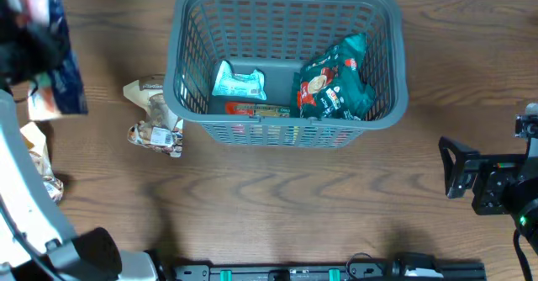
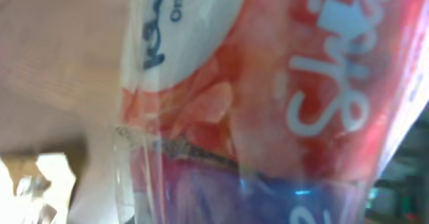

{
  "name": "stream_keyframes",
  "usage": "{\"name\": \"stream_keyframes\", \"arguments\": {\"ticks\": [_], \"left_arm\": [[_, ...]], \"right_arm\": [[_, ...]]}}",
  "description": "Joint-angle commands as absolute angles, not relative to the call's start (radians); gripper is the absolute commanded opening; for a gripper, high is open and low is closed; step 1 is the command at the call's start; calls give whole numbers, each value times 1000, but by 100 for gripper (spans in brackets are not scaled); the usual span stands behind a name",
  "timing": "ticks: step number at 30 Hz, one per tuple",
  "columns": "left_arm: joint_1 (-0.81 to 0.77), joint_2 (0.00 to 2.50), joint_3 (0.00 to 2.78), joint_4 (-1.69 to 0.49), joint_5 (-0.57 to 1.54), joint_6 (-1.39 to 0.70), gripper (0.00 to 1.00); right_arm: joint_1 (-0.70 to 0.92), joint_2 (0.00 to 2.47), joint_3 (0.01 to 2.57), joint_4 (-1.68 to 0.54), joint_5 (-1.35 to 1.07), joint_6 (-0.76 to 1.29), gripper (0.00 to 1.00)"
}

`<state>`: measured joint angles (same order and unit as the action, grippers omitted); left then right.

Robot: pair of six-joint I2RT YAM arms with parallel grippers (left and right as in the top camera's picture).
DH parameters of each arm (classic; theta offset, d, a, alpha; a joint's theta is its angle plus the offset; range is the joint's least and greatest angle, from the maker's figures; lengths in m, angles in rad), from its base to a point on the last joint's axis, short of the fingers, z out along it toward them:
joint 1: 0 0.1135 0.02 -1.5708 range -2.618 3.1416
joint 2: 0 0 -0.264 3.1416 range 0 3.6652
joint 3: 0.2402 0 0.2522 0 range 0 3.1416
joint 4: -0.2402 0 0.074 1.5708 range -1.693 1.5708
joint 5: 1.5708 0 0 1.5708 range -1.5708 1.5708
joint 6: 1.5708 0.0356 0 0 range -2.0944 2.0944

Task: Pack container
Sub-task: 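Carry the Kleenex packs with the left gripper over the basket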

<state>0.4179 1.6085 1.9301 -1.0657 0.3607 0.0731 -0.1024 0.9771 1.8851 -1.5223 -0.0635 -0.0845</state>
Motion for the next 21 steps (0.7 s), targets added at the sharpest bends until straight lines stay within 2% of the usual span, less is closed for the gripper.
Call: {"name": "stream_keyframes", "arguments": {"ticks": [1,13,21], "left_arm": [[353,1592,2023,-1076,466,137,6],[90,1594,2072,-1068,664,364,6],[-57,1594,2072,-1042,715,453,6]], "right_arm": [[-108,979,1890,-1523,-60,-94,99],[-108,979,1890,-1523,-60,-94,99],[-108,979,1890,-1523,-60,-94,99]]}}
